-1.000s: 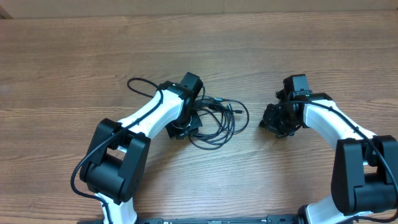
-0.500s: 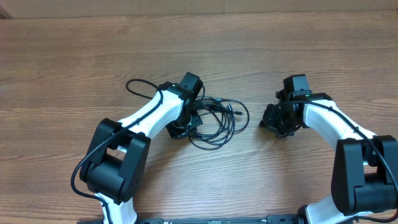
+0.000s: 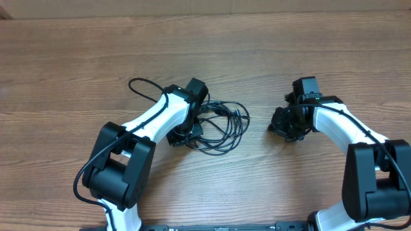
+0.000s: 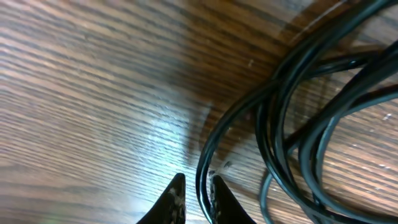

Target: Untangle cables

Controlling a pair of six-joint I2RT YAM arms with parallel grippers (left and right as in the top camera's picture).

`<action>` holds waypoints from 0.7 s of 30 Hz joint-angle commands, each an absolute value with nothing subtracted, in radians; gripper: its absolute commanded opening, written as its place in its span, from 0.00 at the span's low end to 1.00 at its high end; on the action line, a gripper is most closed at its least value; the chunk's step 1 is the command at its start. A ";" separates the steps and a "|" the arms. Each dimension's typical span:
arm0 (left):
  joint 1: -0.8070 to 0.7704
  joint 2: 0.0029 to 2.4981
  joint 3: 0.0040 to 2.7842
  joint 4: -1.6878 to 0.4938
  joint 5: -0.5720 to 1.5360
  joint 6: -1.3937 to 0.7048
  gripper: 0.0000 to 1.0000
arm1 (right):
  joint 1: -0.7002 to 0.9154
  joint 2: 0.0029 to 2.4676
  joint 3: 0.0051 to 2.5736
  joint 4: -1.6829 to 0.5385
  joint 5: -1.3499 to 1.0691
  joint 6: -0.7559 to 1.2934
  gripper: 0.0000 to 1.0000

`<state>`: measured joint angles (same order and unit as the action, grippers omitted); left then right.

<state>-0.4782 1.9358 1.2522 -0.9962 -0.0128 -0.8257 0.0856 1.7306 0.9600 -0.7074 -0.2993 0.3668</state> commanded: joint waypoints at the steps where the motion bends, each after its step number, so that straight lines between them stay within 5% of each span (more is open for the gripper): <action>1: -0.476 1.942 1.245 -1.002 -0.063 -0.761 0.15 | 0.091 1.706 0.954 -0.703 -0.301 0.370 0.18; 10: -0.445 1.942 1.246 -1.040 -0.065 -0.743 0.27 | 0.091 1.706 0.954 -0.702 -0.301 0.370 0.18; 21: -0.274 1.942 1.246 -1.126 -0.116 -0.728 0.27 | 0.091 1.706 0.954 -0.701 -0.301 0.370 0.19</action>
